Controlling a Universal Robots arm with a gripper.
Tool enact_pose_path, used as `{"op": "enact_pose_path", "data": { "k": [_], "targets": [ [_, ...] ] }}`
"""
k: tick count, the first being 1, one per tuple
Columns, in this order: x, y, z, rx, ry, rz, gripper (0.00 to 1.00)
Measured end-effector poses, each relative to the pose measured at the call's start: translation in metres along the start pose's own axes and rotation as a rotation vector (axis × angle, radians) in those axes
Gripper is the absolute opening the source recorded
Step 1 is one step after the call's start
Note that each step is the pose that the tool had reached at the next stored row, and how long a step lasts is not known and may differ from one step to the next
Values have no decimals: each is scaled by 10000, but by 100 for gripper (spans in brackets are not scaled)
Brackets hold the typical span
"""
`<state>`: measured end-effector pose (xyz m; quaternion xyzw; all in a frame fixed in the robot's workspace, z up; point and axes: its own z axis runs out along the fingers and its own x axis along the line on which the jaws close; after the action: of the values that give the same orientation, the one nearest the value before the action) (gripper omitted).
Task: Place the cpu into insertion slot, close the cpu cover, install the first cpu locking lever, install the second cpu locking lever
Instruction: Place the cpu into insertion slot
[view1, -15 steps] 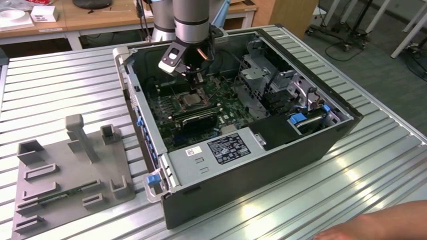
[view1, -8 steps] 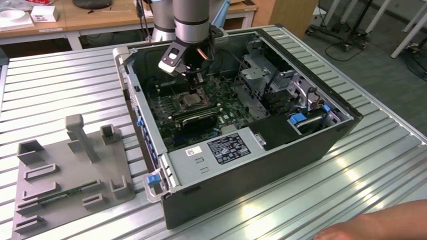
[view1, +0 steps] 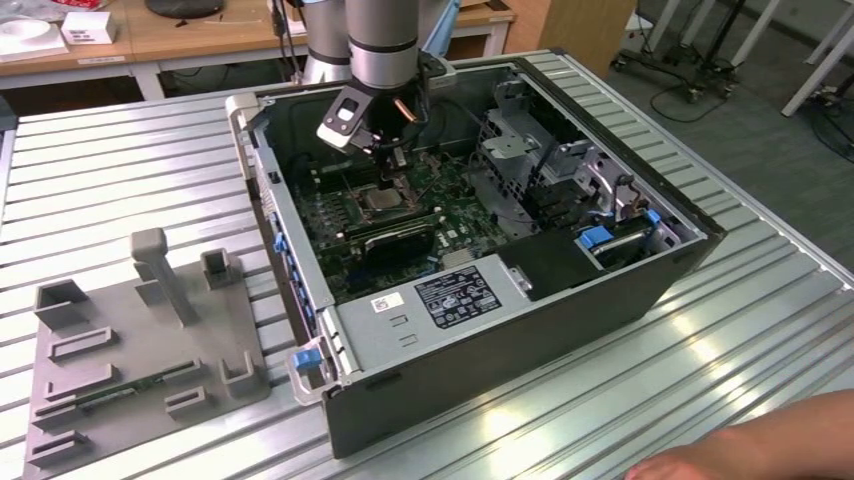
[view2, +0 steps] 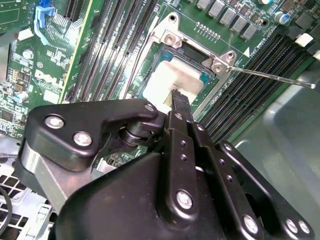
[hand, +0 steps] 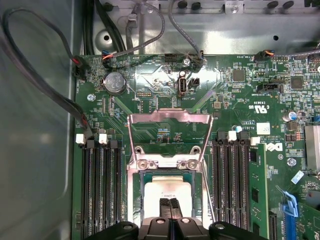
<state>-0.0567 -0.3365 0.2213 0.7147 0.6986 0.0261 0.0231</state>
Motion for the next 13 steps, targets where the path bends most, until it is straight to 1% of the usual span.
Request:
{"op": "enact_pose_path", "data": {
  "k": [13],
  "targets": [
    [0, -2, 18, 2, -3, 0, 11]
  ]
}}
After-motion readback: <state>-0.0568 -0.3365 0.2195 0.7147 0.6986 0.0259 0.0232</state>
